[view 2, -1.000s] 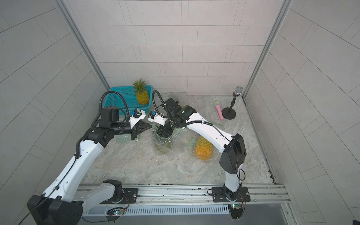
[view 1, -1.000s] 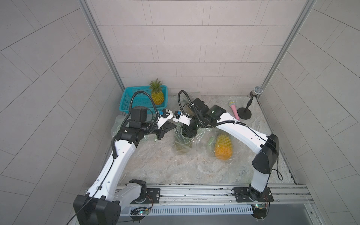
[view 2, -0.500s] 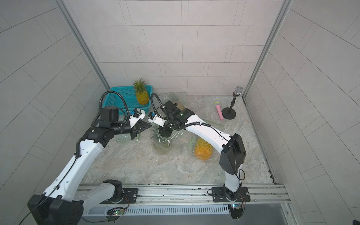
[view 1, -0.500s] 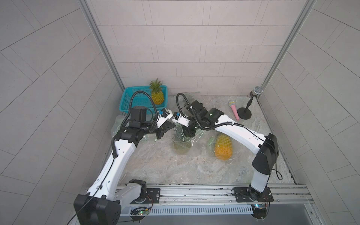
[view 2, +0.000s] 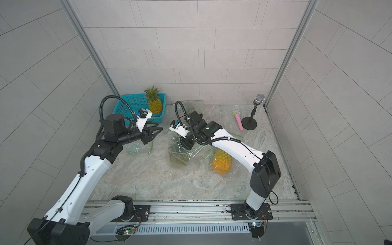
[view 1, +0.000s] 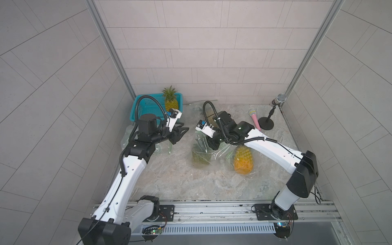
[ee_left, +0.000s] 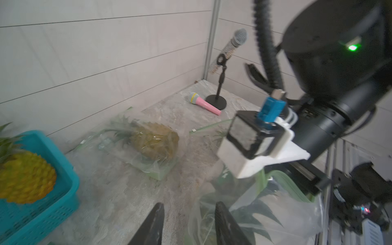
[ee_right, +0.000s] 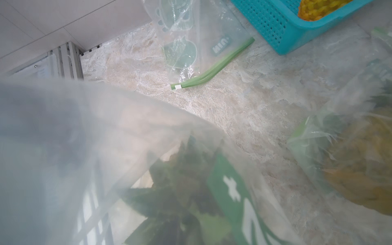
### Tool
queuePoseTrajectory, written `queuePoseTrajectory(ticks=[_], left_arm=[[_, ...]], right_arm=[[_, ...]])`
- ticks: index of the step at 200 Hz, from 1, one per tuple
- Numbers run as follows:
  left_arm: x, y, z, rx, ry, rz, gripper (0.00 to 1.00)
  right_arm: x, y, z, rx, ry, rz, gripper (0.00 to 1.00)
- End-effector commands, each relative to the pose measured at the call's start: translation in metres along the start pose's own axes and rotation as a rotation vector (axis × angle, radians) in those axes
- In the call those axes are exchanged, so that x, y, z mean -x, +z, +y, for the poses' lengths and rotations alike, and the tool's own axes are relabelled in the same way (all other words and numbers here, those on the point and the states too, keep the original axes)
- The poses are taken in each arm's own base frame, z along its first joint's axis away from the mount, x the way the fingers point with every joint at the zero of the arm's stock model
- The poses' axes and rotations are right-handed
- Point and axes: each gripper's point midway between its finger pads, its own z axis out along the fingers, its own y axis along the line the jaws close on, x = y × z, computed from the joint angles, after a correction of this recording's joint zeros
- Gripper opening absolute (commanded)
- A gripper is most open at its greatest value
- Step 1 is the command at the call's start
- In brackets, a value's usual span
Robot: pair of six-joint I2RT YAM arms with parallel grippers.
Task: Open the zip-top bag and take out the pineapple
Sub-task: Pick up the pineapple from the zipper food storage bag.
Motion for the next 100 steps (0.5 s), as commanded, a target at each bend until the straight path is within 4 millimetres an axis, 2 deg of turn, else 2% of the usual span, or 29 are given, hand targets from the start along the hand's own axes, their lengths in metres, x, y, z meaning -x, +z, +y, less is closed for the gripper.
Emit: queuePoseTrajectory(ticks=[1, 41, 73, 100], left_arm=[[0.024, -0.015, 0.028, 0.190, -0.205, -0.109, 0.44], [0.018, -0.030, 0.039, 0.286, -0.432, -0.167, 0.45], [0.003, -0.031, 0.042, 0.307, -0.573, -0.182, 0.47], [-0.015, -0.026, 0.044, 0.310, -0.696, -0.165, 0.48]], right_arm=[[0.066, -0.062, 0.008, -0.014, -0.007, -0.292, 0.00], [0.081, -0.108, 0.004, -0.079, 0.019, -0.438, 0.00], [0.090, -0.141, 0.000, -0.122, 0.056, -0.546, 0.00], [0.092, -0.157, 0.002, -0.133, 0.068, -0.595, 0.00]])
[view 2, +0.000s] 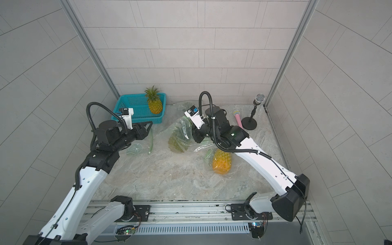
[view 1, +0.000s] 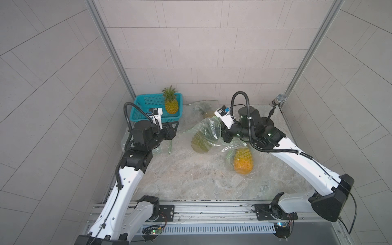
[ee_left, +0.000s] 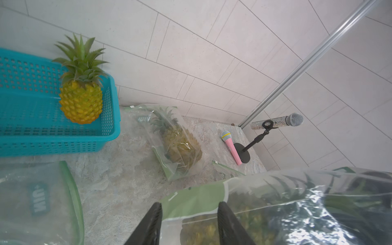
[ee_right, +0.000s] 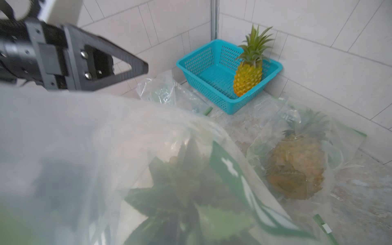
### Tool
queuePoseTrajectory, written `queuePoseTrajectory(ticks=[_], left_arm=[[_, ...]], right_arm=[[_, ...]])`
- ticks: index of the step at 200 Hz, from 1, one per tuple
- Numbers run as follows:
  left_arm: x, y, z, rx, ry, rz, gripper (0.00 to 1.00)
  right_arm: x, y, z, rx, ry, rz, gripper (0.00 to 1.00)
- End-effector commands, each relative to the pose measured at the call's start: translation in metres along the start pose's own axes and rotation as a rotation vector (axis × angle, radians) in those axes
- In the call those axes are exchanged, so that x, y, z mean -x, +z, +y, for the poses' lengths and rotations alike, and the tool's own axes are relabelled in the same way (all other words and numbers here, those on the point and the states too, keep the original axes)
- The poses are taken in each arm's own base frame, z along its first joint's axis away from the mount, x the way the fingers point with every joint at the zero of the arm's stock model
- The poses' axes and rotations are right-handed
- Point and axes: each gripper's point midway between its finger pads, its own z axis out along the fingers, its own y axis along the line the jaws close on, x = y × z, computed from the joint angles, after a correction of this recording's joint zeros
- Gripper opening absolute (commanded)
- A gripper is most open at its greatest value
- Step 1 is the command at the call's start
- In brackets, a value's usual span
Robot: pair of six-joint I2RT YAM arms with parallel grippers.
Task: Open the zip-top bag and take out the pineapple
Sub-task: Pick up the pineapple from the zipper food storage bag.
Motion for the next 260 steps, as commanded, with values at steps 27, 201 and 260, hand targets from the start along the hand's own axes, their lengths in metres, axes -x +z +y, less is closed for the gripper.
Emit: queuePoseTrajectory(ticks=[27, 201, 260], left_arm=[[-0.013, 0.004, 0.016, 0.049, -0.234, 0.003, 0.51], [-0.043, 0.040, 0.020, -0.024, -0.529, 0.044, 0.62], [-0.043, 0.048, 0.011, -0.088, -0.573, 0.027, 0.58]], right_arm=[[0.063, -0.042, 0.008, -0.016, 0.005, -0.265, 0.00], [0.092, -0.061, 0.024, 0.063, 0.035, -0.387, 0.00], [0.092, -0.058, 0.027, 0.089, 0.045, -0.389, 0.00]])
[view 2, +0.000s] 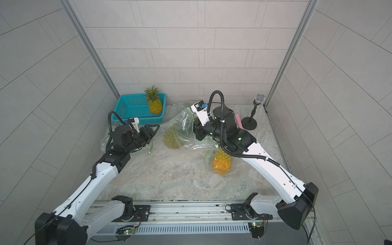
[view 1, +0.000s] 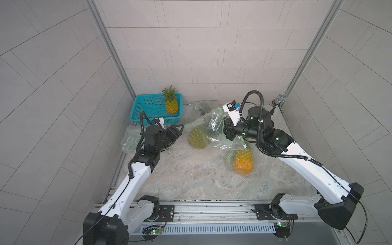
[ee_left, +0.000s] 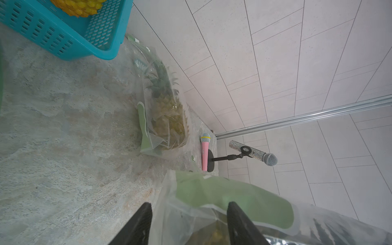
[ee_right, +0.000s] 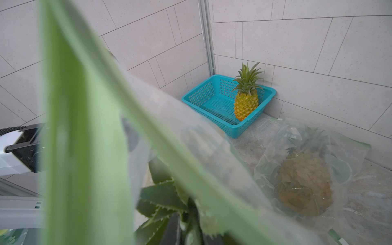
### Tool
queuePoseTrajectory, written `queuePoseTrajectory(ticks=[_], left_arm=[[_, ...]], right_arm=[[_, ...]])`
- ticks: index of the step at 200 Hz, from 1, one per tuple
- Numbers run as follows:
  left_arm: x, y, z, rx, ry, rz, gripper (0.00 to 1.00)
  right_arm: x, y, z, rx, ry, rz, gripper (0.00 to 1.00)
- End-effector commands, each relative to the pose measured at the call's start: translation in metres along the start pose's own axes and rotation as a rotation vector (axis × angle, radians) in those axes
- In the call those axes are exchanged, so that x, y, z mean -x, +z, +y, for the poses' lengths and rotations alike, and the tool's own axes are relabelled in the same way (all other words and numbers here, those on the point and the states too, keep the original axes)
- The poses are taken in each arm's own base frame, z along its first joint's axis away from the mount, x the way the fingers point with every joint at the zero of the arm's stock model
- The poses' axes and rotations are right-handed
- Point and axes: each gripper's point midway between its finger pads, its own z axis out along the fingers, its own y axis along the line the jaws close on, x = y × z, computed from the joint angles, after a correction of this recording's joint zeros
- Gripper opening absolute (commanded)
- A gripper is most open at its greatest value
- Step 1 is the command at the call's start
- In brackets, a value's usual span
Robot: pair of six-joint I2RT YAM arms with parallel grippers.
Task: Open the zip-top bag and take out the pineapple
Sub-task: Pick up the pineapple from the zipper food storage bag.
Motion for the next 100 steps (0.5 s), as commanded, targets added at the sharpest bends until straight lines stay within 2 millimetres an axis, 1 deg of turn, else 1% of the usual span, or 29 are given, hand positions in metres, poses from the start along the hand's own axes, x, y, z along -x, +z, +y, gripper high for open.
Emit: queuePoseTrajectory(ticks=[1, 11, 16, 30, 39, 52, 69, 100], left_arm=[[0.002, 0.003, -0.013, -0.071, -0.020, -0.017, 0.57], [0.001, 0.004, -0.014, -0.083, -0.028, -0.016, 0.54], [0.000, 0.005, -0.015, -0.090, -0.031, -0.016, 0.50], [0.000, 0.005, -0.017, -0.102, -0.026, -0.018, 0.34], [0.000, 0.004, -0.017, -0.100, -0.019, -0.020, 0.17], [0.000, 0.002, -0.015, -0.086, 0.000, -0.027, 0.00], [0.000, -0.001, -0.009, -0.052, 0.025, -0.034, 0.00], [-0.003, -0.005, 0.009, 0.028, 0.055, -0.041, 0.00]], right_arm=[[0.064, -0.026, 0.025, 0.075, -0.059, -0.232, 0.00], [0.064, -0.025, 0.025, 0.073, -0.057, -0.230, 0.00], [0.064, -0.025, 0.025, 0.074, -0.057, -0.230, 0.00], [0.063, -0.024, 0.025, 0.073, -0.057, -0.229, 0.00], [0.063, -0.024, 0.024, 0.069, -0.056, -0.229, 0.00], [0.062, -0.025, 0.024, 0.070, -0.057, -0.227, 0.00], [0.061, -0.026, 0.024, 0.065, -0.058, -0.229, 0.00], [0.062, -0.031, 0.023, 0.054, -0.067, -0.247, 0.00]])
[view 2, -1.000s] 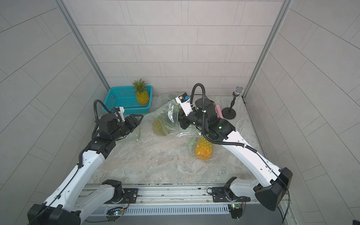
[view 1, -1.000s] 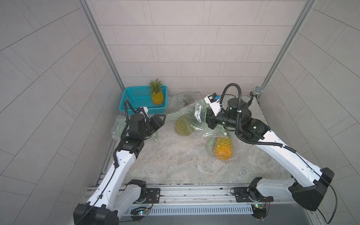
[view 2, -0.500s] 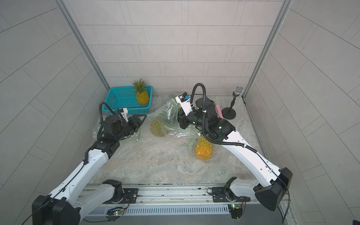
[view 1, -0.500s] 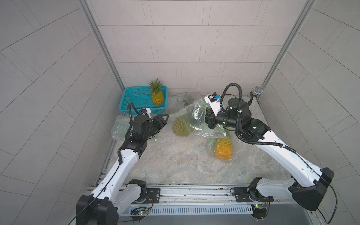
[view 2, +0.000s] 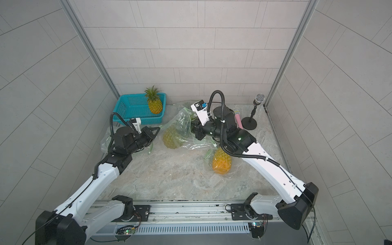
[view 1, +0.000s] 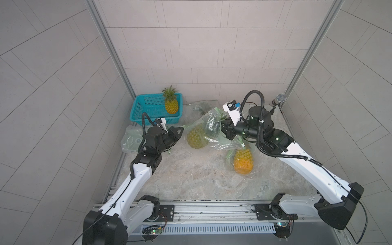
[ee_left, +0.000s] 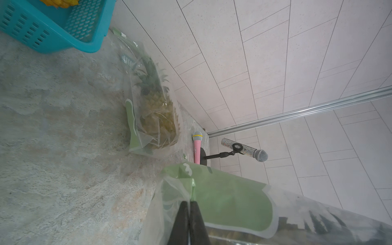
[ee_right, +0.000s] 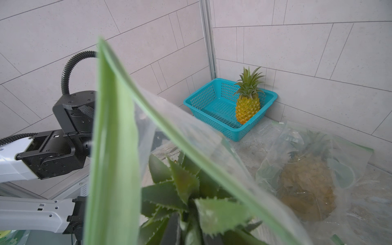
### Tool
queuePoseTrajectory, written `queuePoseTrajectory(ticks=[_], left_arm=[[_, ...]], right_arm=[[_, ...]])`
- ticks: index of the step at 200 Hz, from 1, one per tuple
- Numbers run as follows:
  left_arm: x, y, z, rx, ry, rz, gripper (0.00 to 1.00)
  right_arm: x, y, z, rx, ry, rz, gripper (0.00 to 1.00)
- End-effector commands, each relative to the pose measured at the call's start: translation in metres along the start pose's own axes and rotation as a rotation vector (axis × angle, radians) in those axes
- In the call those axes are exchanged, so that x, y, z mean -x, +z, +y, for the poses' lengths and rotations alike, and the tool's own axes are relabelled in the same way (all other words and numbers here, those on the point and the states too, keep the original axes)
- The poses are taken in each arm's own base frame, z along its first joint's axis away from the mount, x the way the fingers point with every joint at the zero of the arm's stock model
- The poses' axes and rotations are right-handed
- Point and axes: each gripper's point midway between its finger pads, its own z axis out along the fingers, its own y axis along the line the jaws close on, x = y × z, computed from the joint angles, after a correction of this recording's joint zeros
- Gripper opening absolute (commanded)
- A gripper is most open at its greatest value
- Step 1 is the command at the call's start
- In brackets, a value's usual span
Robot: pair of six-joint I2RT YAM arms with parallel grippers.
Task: Open the zip-top bag and take out the pineapple
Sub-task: Pick up the pineapple from the zipper food storage bag.
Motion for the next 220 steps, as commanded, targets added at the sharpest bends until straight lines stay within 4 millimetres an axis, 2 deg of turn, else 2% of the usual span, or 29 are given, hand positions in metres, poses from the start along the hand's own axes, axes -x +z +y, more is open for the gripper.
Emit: queuePoseTrajectory(ticks=[1, 66, 100, 220], left_arm=[[0.000, -0.006, 0.011, 0.055, 0.044, -0.026, 0.00], [0.011, -0.022, 0.046, 0.196, 0.046, -0.151, 0.00], [0.017, -0.028, 0.047, 0.215, 0.080, -0.183, 0.00], [0.010, -0.034, 0.062, 0.282, 0.176, -0.146, 0.00]], right_arm=[[0.059, -0.031, 0.022, 0.047, -0.063, -0.226, 0.00], [0.062, -0.044, 0.022, 0.032, -0.077, -0.261, 0.00], [0.066, -0.052, 0.020, 0.024, -0.076, -0.282, 0.00], [0.079, -0.077, 0.026, 0.044, -0.065, -0.365, 0.00]])
